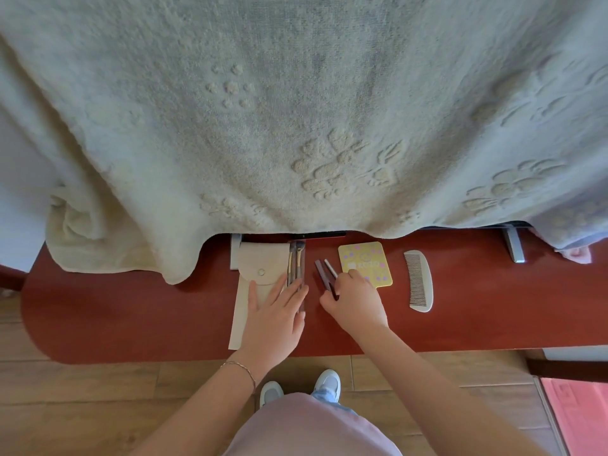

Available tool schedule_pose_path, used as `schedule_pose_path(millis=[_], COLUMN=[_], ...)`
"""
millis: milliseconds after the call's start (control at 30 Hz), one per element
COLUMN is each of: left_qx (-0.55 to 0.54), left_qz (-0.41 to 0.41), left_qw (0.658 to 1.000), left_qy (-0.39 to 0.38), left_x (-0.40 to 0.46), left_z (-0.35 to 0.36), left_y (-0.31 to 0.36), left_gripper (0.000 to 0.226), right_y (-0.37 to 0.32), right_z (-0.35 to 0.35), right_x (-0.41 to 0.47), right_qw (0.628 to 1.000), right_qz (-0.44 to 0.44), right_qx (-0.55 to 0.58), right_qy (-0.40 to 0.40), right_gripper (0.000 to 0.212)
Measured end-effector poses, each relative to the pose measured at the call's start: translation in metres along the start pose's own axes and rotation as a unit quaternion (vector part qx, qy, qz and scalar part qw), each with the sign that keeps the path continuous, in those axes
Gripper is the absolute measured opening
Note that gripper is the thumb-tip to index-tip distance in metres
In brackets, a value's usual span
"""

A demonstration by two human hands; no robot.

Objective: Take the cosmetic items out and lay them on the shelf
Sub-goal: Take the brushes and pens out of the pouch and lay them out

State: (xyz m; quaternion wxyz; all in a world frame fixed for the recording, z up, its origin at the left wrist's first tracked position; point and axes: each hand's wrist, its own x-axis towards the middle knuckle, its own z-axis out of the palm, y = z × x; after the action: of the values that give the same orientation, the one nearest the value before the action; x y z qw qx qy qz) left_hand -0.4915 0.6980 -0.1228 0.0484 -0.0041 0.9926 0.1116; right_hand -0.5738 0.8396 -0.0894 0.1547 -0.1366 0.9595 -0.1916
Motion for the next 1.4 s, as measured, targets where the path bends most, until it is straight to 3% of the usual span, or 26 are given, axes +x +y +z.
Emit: schedule_pose_path(millis=[100,133,200,333,400,467,567,900,1033,1133,1167,1267,1333,1400], left_qx=[-0.188,-0.303,-0.504,-0.697,-0.745,-0.771,-0.783,-0.778,-0.806,-0.808,-0.814,-0.847,-0.839,-0.806], left_qz=[-0.033,-0.077,-0.169,-0.244,-0.251,-0.246,-0.247,-0.240,-0.246,-0.251,-0.259,-0.290,-0.270,-0.234], left_qw=[0.980,0.949,0.847,0.674,0.618,0.587,0.571,0.581,0.538,0.533,0.519,0.433,0.460,0.540], left_qy=[0.055,0.042,0.004,-0.020,-0.030,-0.033,-0.022,0.008,0.021,0.008,0.018,0.108,0.106,0.058], left_x=[0.007,0.010,0.018,0.029,0.032,0.033,0.033,0.040,0.041,0.040,0.041,0.048,0.050,0.047], left_z=[-0.018,-0.028,-0.050,-0.074,-0.076,-0.076,-0.078,-0.083,-0.085,-0.082,-0.081,-0.085,-0.095,-0.098], left_y=[0.016,0.022,0.032,0.034,0.031,0.028,0.027,0.022,0.020,0.022,0.018,-0.023,-0.052,-0.056], left_gripper=[0.042,0.040,0.036,0.022,0.020,0.017,0.010,0.011,0.014,0.015,0.017,0.021,0.017,0.016], right_y=[-0.007,-0.010,-0.016,-0.023,-0.025,-0.026,-0.025,-0.031,-0.037,-0.037,-0.034,-0.017,-0.003,0.008], right_z=[-0.008,-0.012,-0.017,-0.022,-0.025,-0.027,-0.029,-0.039,-0.041,-0.041,-0.040,-0.034,-0.029,-0.024], right_x=[-0.007,-0.010,-0.016,-0.023,-0.025,-0.026,-0.027,-0.028,-0.030,-0.029,-0.030,-0.046,-0.059,-0.060], right_qw=[0.985,0.974,0.956,0.912,0.881,0.859,0.837,0.836,0.838,0.840,0.842,0.853,0.849,0.849], right_qz=[0.026,0.031,0.033,0.051,0.075,0.076,0.071,0.049,0.042,0.041,0.041,0.050,0.082,0.119], right_qx=[0.171,0.217,0.280,0.378,0.434,0.472,0.507,0.514,0.513,0.509,0.503,0.461,0.468,0.477], right_qy=[-0.028,-0.048,-0.086,-0.149,-0.173,-0.186,-0.195,-0.184,-0.181,-0.183,-0.193,-0.237,-0.231,-0.195], right_gripper=[0.015,0.013,0.012,0.015,0.015,0.020,0.027,0.027,0.030,0.029,0.028,0.025,0.027,0.029])
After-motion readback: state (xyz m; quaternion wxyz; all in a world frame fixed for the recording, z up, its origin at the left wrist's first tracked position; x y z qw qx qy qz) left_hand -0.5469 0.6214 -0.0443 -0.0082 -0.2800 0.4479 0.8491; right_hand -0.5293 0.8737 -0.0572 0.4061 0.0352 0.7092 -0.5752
